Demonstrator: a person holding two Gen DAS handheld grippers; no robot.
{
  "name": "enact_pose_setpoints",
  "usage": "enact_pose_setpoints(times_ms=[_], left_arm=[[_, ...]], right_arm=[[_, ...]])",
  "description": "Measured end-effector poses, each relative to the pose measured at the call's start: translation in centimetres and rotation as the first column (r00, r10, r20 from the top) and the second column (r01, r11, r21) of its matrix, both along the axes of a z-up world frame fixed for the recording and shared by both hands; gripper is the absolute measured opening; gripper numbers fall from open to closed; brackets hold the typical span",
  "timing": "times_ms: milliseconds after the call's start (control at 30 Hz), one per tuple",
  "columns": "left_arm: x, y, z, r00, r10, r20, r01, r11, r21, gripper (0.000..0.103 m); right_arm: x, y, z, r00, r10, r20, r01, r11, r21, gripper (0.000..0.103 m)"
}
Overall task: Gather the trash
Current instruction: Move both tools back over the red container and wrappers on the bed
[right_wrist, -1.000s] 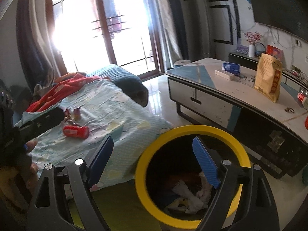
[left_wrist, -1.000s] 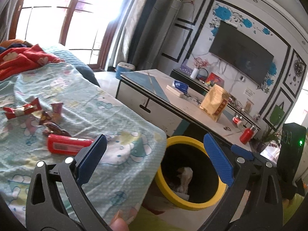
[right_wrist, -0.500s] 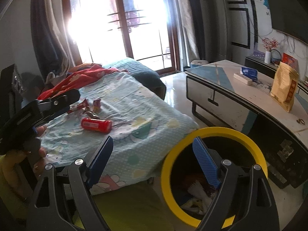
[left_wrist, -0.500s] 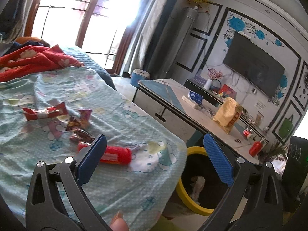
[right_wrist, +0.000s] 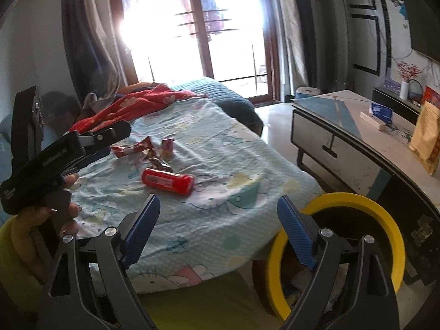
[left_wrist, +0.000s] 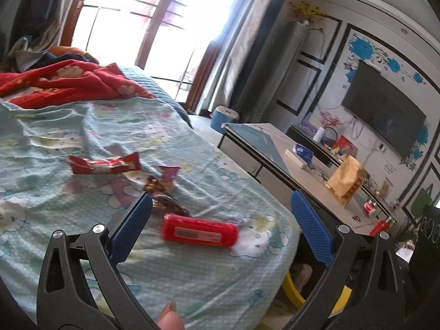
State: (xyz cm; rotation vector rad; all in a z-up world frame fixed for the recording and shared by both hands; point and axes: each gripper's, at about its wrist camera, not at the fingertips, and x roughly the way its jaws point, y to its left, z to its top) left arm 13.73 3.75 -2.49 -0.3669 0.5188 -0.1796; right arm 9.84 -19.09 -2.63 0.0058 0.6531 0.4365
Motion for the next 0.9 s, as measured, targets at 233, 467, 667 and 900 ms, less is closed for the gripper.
enact_pose_setpoints(times_ms=[233,467,667,900], left_arm=[[0.6,3.5,-0.9,0.996,0.078,-0.035,-0.079,0.997,-0.024,0.092],[1.5,6.2,-2.3,0.989,0.124,-0.081,-0.128,0.991,-0.048,0.092],[2.8,7.3,-3.5,0.986,0.106,-0.126,-0.116,0.99,-0.076,0.092],[5.2,7.3,-5.4,0.98,0.039,-0.197,-0.067,0.988,-0.138,0.074]], right_arm=[[1.4,3.3,-0.3,0.996,0.085,0.0,-0.085,0.996,-0.025,0.086],[3.4,6.6,-1.4,0.986,0.166,-0.009,-0.167,0.983,-0.081,0.086],[5.3,8.6,-2.7,0.979,0.205,-0.017,-0.206,0.971,-0.12,0.086],[7.7,10.6,-4.4,0.962,0.269,-0.044,-0.273,0.948,-0.166,0.086]])
